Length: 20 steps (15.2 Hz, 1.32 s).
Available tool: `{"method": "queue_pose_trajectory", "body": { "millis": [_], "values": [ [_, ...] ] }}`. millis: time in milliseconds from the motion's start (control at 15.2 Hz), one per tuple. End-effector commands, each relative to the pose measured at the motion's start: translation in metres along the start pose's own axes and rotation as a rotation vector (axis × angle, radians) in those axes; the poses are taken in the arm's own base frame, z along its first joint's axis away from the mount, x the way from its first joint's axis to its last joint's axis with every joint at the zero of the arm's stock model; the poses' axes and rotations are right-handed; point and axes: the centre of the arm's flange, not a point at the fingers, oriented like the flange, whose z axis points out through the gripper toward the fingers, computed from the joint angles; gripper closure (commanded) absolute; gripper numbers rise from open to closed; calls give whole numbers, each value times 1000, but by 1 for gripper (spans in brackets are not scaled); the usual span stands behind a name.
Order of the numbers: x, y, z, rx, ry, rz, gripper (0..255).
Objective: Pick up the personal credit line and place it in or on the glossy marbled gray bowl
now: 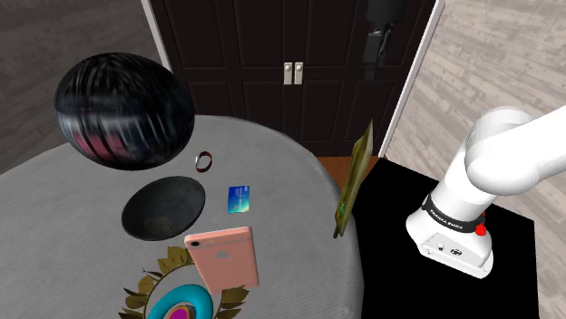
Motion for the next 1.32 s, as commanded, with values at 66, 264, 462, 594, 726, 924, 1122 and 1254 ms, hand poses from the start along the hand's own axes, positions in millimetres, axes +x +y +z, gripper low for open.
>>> {"method": "queue_pose_trajectory", "body": {
  "millis": [66, 264, 462, 594, 726, 924, 1122, 1254],
  "values": [
    [0, -11, 6, 5, -2, 26, 0],
    [3, -45, 22, 21, -9, 106, 0],
    [9, -78, 37, 37, -16, 185, 0],
    [14, -100, 48, 48, -20, 238, 0],
    [20, -122, 58, 58, -25, 291, 0],
    [32, -155, 72, 74, -32, 370, 0],
    [46, -187, 86, 90, -39, 450, 0],
    [56, -207, 95, 100, -43, 503, 0]
  ]
}}
